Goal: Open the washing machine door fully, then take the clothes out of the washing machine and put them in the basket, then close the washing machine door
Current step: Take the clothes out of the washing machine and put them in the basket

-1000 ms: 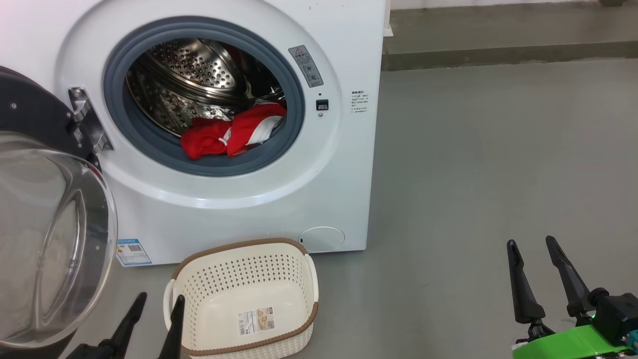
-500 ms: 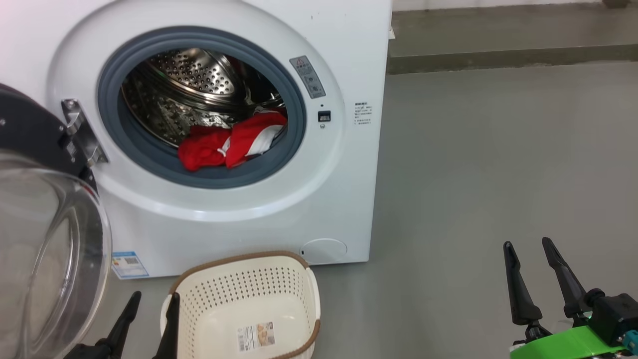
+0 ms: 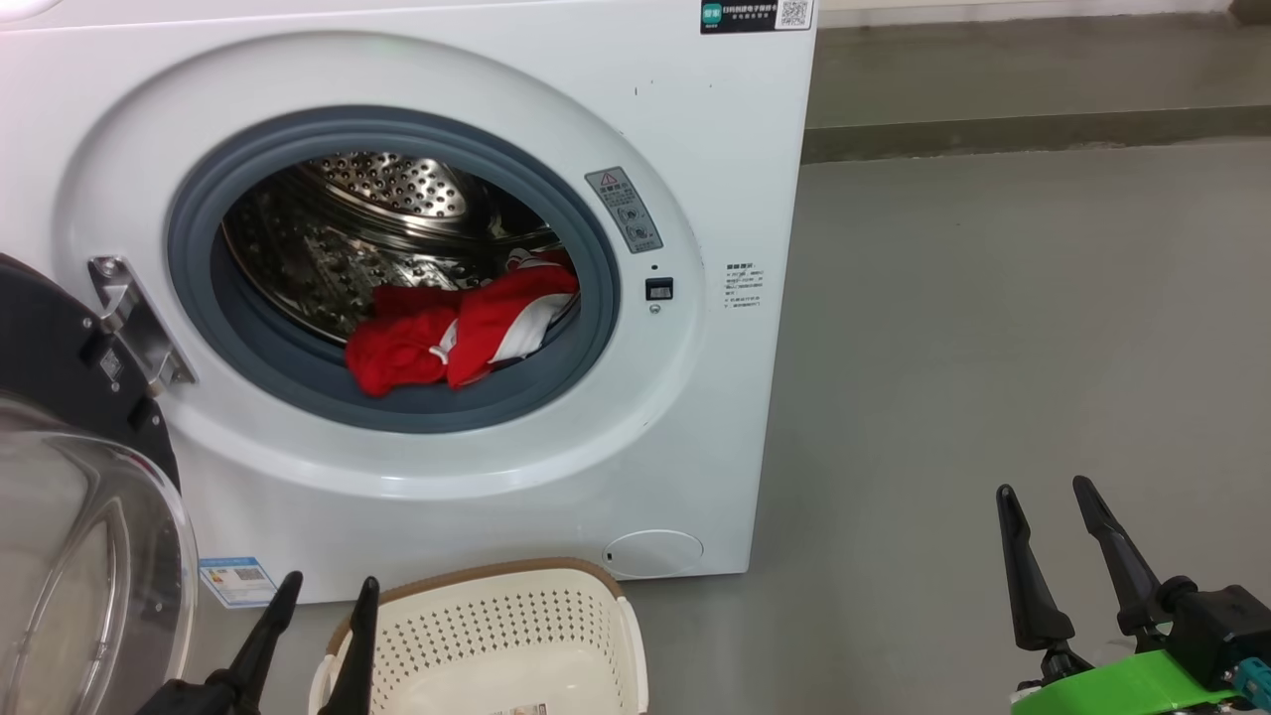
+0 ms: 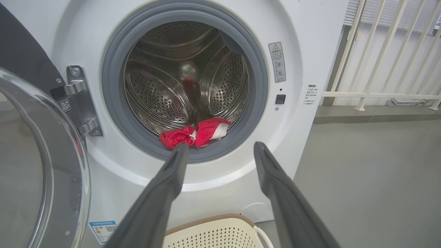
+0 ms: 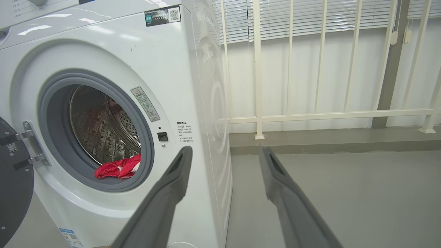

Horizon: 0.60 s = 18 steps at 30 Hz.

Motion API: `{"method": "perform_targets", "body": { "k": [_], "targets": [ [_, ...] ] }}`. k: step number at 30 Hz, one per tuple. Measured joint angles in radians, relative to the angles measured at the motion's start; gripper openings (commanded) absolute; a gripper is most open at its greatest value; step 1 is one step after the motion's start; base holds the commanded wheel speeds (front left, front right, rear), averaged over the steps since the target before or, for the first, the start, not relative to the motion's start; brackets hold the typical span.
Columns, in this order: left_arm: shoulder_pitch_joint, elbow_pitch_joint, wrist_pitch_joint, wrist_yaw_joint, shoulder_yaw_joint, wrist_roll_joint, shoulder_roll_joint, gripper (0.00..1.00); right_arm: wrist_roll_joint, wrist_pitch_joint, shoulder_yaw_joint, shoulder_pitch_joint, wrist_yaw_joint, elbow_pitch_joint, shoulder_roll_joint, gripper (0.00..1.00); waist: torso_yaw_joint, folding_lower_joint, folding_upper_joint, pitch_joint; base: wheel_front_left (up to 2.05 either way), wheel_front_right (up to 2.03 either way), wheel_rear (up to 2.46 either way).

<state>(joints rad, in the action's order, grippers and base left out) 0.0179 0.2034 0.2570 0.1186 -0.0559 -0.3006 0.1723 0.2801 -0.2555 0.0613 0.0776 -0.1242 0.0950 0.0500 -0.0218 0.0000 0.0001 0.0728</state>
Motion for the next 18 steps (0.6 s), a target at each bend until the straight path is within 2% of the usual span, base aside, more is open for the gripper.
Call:
{"method": "perform_targets", "body": {
  "k": [18],
  "targets": [
    [0.0,-0.001,0.0,0.005,0.021,0.013,-0.007,1.0,0.0,0.0,-0.009,0.0,0.0,0.005,0.001,1.0,-0.004,0.0001,0.0,0.008,0.02,-0.02,0.0]
  ]
}}
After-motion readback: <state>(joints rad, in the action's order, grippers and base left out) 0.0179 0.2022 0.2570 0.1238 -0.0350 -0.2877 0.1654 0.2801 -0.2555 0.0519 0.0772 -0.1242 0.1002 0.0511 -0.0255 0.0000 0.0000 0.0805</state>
